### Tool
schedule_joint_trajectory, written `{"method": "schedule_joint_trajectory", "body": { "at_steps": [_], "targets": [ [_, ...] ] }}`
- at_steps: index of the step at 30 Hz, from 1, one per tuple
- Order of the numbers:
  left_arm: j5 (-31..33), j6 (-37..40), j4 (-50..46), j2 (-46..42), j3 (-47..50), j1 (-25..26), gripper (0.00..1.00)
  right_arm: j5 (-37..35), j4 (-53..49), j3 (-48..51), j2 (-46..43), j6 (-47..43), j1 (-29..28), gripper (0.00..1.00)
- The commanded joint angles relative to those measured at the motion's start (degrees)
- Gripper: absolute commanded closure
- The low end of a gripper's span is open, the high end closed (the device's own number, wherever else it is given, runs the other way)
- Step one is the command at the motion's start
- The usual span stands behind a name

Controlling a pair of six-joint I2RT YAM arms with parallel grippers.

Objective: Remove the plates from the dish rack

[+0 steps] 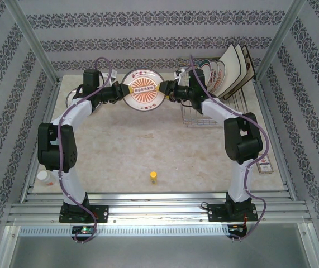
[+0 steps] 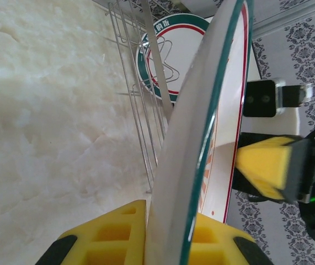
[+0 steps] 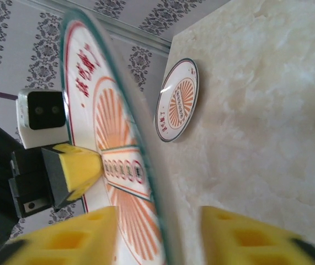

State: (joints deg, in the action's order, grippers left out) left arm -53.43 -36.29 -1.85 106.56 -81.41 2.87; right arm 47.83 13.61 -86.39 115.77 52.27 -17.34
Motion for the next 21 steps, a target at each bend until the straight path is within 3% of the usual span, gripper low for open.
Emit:
{"method": "schedule_joint_trajectory", "body": {
  "at_steps": [1,2,6,11,17,21],
  "targets": [
    [0.84,-1.08,4.57,-2.11,1.84,-1.29,1.00,-2.52,-9.11,-4.62,-2.17,-6.98,1.03,0.07],
    [2.73,-1.08,4.43,-2.87,2.56,-1.99,1.00,-4.29,-13.98,-5.90,-2.83,-10.61,1.26,0.02],
    [15.52,0.61,2.47,-9.41,6.92,-4.10,1.00,-16.70,-35.49,-12.65,-4.99,-26.30,1.97,0.02],
    [25.57,-6.13,9.95,-16.12,15.53,-8.96,1.00,-33.89,-53.07,-17.91,-7.42,-37.02,3.51,0.02],
    [32.48,-12.43,16.71,-19.99,23.88,-15.03,1.00,-49.29,-66.20,-21.48,-9.80,-45.30,5.36,0.02],
    [32.16,-13.18,17.90,-17.41,23.76,-17.83,1.00,-52.12,-67.90,-18.93,-12.41,-47.60,7.42,0.02]
  ]
}}
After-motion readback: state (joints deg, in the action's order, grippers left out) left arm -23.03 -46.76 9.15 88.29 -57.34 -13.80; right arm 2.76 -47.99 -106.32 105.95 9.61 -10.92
